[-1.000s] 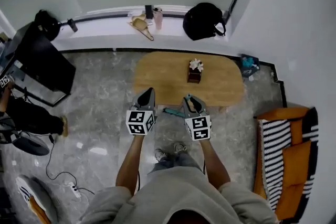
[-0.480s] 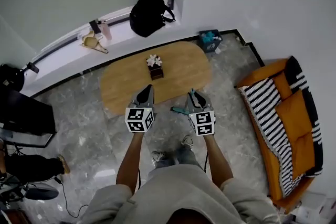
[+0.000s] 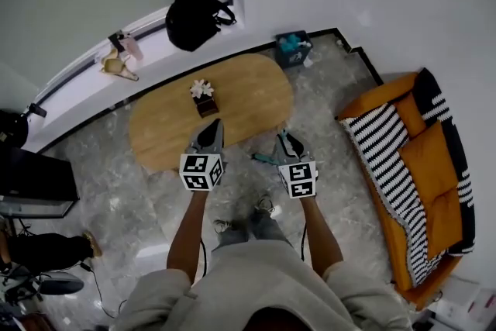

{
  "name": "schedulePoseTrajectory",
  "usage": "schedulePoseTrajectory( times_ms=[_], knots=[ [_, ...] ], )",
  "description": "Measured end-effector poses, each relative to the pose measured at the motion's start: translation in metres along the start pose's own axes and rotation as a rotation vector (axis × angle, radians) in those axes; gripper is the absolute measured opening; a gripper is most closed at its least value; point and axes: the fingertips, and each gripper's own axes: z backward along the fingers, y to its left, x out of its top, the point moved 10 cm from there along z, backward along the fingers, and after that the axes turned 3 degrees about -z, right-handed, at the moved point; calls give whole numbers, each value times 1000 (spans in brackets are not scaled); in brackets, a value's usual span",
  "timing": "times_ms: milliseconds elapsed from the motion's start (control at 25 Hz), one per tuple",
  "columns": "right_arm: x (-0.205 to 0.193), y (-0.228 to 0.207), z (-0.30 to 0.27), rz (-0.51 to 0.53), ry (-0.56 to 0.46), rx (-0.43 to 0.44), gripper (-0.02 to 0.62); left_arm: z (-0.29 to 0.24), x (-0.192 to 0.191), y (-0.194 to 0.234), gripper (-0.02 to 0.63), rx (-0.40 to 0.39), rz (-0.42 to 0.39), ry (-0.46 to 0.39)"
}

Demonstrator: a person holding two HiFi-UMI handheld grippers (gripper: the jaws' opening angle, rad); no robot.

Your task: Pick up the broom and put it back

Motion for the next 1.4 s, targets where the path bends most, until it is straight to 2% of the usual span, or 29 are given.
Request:
schedulePoseTrajectory(
  times_ms=[400,960,1400],
  knots=[
    [-20,-40,-22,-22,34,45,86,-37,-14,-21,-2,2,-8,60],
    [-81,-32,-82,-21,159,10,86,-49,-80,22,-2,-37,47,157],
    [-121,-14,-125,-17,245,57,86,-51,-129,43,-2,-39,96,208]
  ],
)
